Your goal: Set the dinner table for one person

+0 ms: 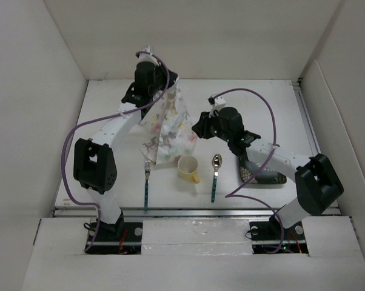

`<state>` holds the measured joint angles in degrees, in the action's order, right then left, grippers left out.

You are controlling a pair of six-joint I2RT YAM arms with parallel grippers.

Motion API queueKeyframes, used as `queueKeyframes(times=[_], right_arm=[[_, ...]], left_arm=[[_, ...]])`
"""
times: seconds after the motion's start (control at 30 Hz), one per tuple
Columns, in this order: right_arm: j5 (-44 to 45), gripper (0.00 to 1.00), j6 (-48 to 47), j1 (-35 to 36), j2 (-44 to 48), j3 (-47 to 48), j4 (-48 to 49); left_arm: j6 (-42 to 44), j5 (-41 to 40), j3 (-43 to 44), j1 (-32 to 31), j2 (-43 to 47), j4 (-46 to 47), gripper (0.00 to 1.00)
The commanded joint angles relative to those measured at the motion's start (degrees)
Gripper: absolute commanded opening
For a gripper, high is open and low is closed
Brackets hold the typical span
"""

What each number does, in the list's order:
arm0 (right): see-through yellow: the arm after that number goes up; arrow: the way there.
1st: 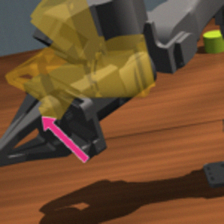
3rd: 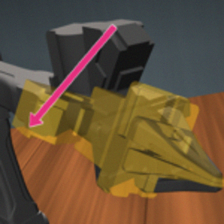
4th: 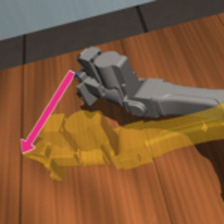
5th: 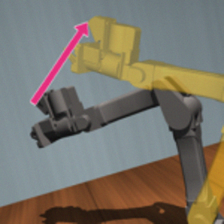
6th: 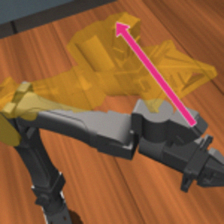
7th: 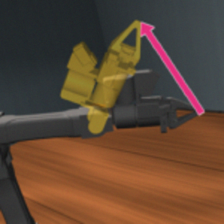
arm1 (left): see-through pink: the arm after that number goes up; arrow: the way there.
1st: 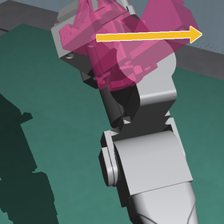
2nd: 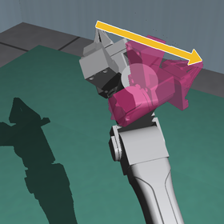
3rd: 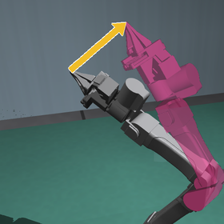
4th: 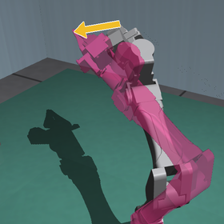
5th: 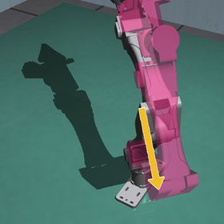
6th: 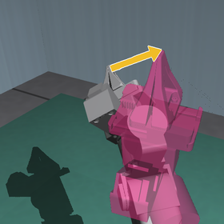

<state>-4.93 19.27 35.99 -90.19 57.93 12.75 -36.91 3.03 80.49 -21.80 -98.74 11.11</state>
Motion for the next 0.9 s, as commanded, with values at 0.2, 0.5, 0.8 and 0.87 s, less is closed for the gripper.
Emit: queueKeyframes(times=[0.2,0.5,0.8,0.87], right_arm=[[6.52,0.83,-3.53,-6.78,13.53,2.79,-6.76],[3.54,0.95,-3.1,-12.78,12.59,5.09,-9.15],[-5.18,0.98,0.33,-12.26,-5.41,5.08,-2.93],[-3.61,0.99,0.86,-11.73,-11.28,7.7,-4.04]], left_arm=[[-2.1,7.79,26.33,-2.19,4.74,1.68,0.0],[-4.76,6.39,20.15,-2.19,12.51,8.67,0.0],[-3.79,-0.04,-3.31,14.14,17.28,13.41,0.0],[-4.22,3.02,-3.76,16.44,14.55,11.31,0.0]])
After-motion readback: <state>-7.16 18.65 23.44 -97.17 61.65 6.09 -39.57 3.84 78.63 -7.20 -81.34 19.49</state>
